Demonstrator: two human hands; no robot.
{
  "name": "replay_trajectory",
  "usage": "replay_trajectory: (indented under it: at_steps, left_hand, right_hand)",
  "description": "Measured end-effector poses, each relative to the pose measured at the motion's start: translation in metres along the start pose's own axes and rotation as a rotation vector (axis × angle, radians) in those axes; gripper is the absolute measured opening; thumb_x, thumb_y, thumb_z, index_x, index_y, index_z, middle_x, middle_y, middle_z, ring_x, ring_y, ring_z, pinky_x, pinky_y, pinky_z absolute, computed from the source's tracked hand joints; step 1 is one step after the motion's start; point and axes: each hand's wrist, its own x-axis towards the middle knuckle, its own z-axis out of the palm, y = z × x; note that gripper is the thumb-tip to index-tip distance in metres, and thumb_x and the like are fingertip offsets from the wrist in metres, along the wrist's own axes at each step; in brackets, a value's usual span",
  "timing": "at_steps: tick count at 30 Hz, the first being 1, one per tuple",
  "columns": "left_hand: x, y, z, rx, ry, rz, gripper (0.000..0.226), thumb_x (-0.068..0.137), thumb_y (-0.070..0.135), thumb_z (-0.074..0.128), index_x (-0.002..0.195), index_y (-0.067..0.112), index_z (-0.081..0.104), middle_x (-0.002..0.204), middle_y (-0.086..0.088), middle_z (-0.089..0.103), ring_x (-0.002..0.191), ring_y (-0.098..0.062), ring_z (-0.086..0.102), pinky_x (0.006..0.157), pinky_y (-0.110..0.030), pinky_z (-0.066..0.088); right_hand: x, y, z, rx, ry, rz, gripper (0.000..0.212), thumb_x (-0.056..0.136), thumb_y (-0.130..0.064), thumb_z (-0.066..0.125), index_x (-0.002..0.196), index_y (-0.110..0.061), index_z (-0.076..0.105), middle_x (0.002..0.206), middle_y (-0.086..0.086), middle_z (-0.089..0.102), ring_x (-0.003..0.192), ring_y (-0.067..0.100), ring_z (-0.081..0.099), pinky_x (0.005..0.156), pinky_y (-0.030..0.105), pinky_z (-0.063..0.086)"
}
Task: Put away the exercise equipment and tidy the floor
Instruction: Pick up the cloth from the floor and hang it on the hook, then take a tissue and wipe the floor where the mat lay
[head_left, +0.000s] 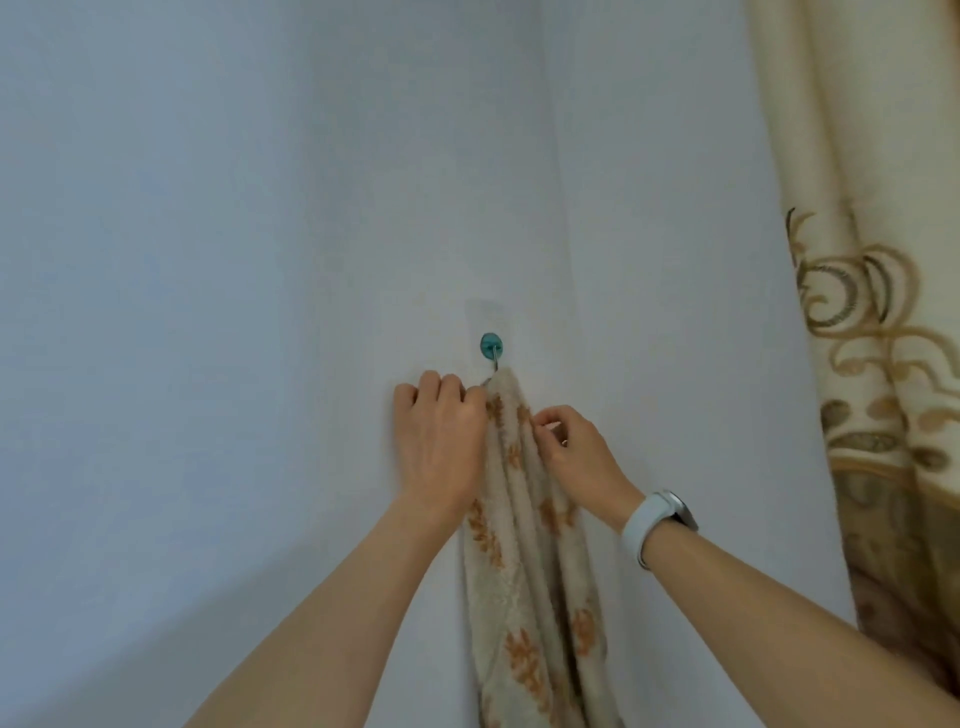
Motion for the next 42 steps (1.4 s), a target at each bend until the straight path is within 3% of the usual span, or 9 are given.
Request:
replay_trajectory:
  at_steps: [5, 9, 11, 15, 20, 24, 28, 37, 42]
  left_hand:
    - [-0.058, 0.008, -0.003, -0.190, 0.003, -0.071, 0.013, 0.074, 0.016, 0.060, 0.082, 0.018, 0.070, 0.076, -0.001, 0.066, 0.069, -0.023, 0.058, 0.063, -0.031, 0.035]
    - [-0.126, 0.009, -0.020, -0.260, -0.024, -0.141, 0.030, 0.081, 0.025, 0.046, 0.102, 0.017, 0.066, 0.102, -0.005, 0.068, 0.091, -0.025, 0.063, 0.078, -0.035, 0.040]
    - [-0.162, 0.009, -0.033, -0.236, -0.065, -0.198, 0.032, 0.081, 0.025, 0.046, 0.107, 0.017, 0.064, 0.111, -0.007, 0.065, 0.104, -0.026, 0.058, 0.084, -0.042, 0.044]
    - [-0.252, 0.007, -0.069, -0.187, -0.196, -0.289, 0.037, 0.081, 0.024, 0.044, 0.113, 0.016, 0.061, 0.118, -0.008, 0.063, 0.112, -0.020, 0.046, 0.091, -0.047, 0.045]
    - [-0.408, -0.002, -0.150, -0.161, -0.588, -0.505, 0.040, 0.082, 0.029, 0.042, 0.112, 0.016, 0.064, 0.112, -0.005, 0.067, 0.101, -0.024, 0.066, 0.084, -0.043, 0.051]
    - [-0.518, -0.026, -0.257, -0.003, -0.859, -0.582, 0.041, 0.078, 0.031, 0.038, 0.105, 0.018, 0.067, 0.100, 0.000, 0.071, 0.091, -0.020, 0.070, 0.079, -0.040, 0.053]
    - [-0.597, -0.065, -0.387, 0.226, -1.032, -0.716, 0.044, 0.077, 0.031, 0.035, 0.103, 0.017, 0.068, 0.101, -0.002, 0.072, 0.092, -0.021, 0.069, 0.080, -0.037, 0.051]
    - [-0.687, -0.119, -0.737, 0.651, -1.025, -1.246, 0.037, 0.074, 0.021, 0.060, 0.109, 0.011, 0.066, 0.107, -0.010, 0.070, 0.101, -0.027, 0.066, 0.083, -0.046, 0.050]
    - [-0.724, -0.116, -0.919, 0.913, -0.955, -1.576, 0.041, 0.086, 0.026, 0.048, 0.124, 0.014, 0.057, 0.126, -0.007, 0.061, 0.120, -0.025, 0.054, 0.099, -0.046, 0.039]
  right_hand:
    - [-0.060, 0.013, 0.006, -0.099, 0.037, -0.094, 0.036, 0.096, -0.018, 0.040, 0.132, -0.019, 0.044, 0.118, 0.001, 0.051, 0.105, 0.012, 0.050, 0.090, 0.018, 0.036]
    - [-0.125, 0.026, 0.013, -0.147, 0.188, -0.120, 0.038, 0.095, -0.009, 0.037, 0.132, -0.009, 0.044, 0.134, 0.008, 0.046, 0.123, 0.019, 0.040, 0.097, 0.010, 0.023]
    - [-0.162, 0.031, 0.020, -0.149, 0.207, -0.150, 0.040, 0.094, -0.015, 0.031, 0.131, -0.007, 0.045, 0.133, 0.010, 0.047, 0.123, 0.016, 0.037, 0.103, 0.016, 0.027]
    - [-0.251, 0.047, 0.041, -0.154, 0.049, -0.152, 0.047, 0.091, -0.022, 0.026, 0.128, -0.003, 0.047, 0.129, 0.012, 0.052, 0.119, 0.014, 0.037, 0.104, 0.023, 0.030]
    - [-0.395, 0.061, 0.073, -0.172, -0.362, 0.017, 0.052, 0.088, -0.029, 0.024, 0.124, -0.005, 0.052, 0.125, 0.011, 0.057, 0.119, 0.023, 0.048, 0.103, 0.034, 0.037]
    - [-0.501, 0.030, 0.083, -0.189, -0.670, 0.132, 0.042, 0.089, -0.022, 0.033, 0.122, -0.009, 0.055, 0.123, 0.008, 0.059, 0.120, 0.026, 0.049, 0.102, 0.037, 0.034]
    - [-0.588, -0.017, 0.094, -0.232, -0.894, 0.031, 0.068, 0.080, -0.043, 0.014, 0.125, -0.011, 0.053, 0.127, 0.007, 0.057, 0.123, 0.026, 0.047, 0.106, 0.040, 0.033]
    - [-0.803, -0.234, 0.158, -0.014, -1.298, -0.266, 0.053, 0.089, -0.036, 0.023, 0.128, -0.012, 0.050, 0.133, 0.006, 0.054, 0.126, 0.025, 0.045, 0.105, 0.041, 0.035]
    - [-0.937, -0.357, 0.168, 0.162, -1.524, -0.473, 0.039, 0.097, -0.024, 0.032, 0.134, -0.016, 0.043, 0.138, 0.003, 0.049, 0.130, 0.021, 0.041, 0.111, 0.038, 0.029]
